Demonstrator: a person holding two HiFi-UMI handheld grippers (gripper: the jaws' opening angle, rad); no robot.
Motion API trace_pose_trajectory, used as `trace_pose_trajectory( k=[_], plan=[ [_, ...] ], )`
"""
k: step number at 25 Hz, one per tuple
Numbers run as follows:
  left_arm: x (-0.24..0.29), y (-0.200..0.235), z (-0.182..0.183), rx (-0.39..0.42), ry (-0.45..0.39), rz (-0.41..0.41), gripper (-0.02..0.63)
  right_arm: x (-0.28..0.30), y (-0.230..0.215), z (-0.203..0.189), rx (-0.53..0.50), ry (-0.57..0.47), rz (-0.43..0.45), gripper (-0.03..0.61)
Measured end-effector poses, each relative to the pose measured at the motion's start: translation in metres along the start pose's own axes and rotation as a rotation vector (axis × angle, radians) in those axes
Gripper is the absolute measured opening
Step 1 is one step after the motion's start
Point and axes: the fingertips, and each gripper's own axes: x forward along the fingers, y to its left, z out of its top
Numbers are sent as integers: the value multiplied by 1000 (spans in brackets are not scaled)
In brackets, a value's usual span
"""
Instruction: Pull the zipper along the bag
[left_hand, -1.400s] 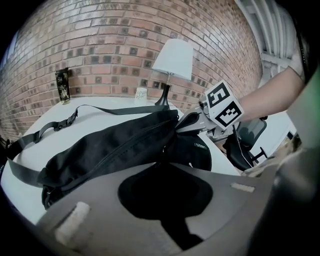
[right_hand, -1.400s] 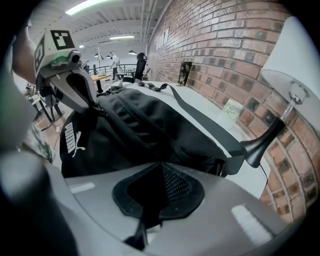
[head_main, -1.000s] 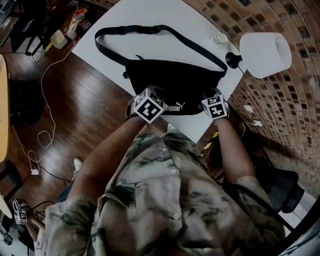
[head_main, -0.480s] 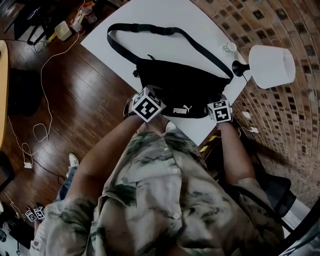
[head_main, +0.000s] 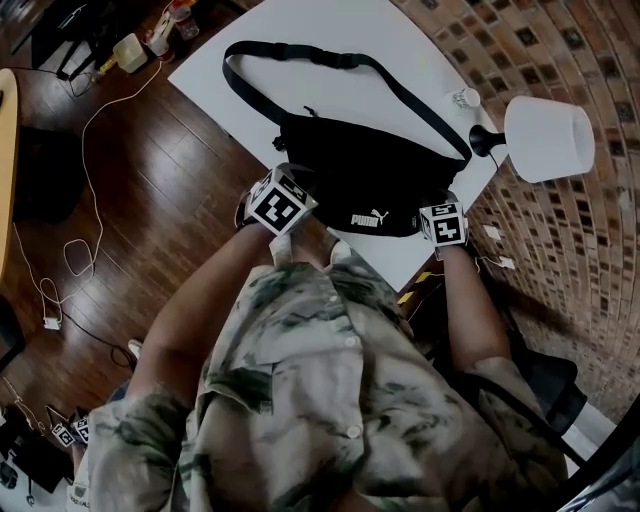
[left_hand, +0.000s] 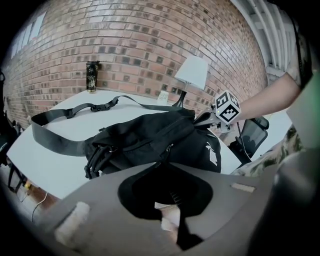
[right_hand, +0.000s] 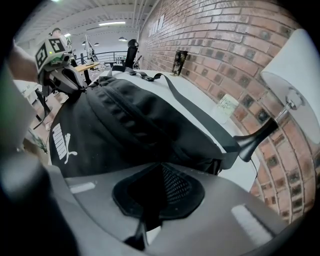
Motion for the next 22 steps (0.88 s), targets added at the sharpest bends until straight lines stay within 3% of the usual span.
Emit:
trace_pose_trajectory(
  k=[10, 13, 17, 22],
  plan=[
    [0, 6, -2, -16, -44, -10, 26, 2, 0, 2, 12, -41, -4, -1],
    [-7, 6, 3, -2, -81, 33, 41, -3, -1, 2, 61, -84, -6, -3],
    [-40, -6, 3, -17, -171, 133, 67, -28, -6, 2, 81, -223, -46, 124],
    [-91, -85, -31, -94, -275, 210, 66, -108, 23, -45, 90, -408, 8, 97]
  ],
)
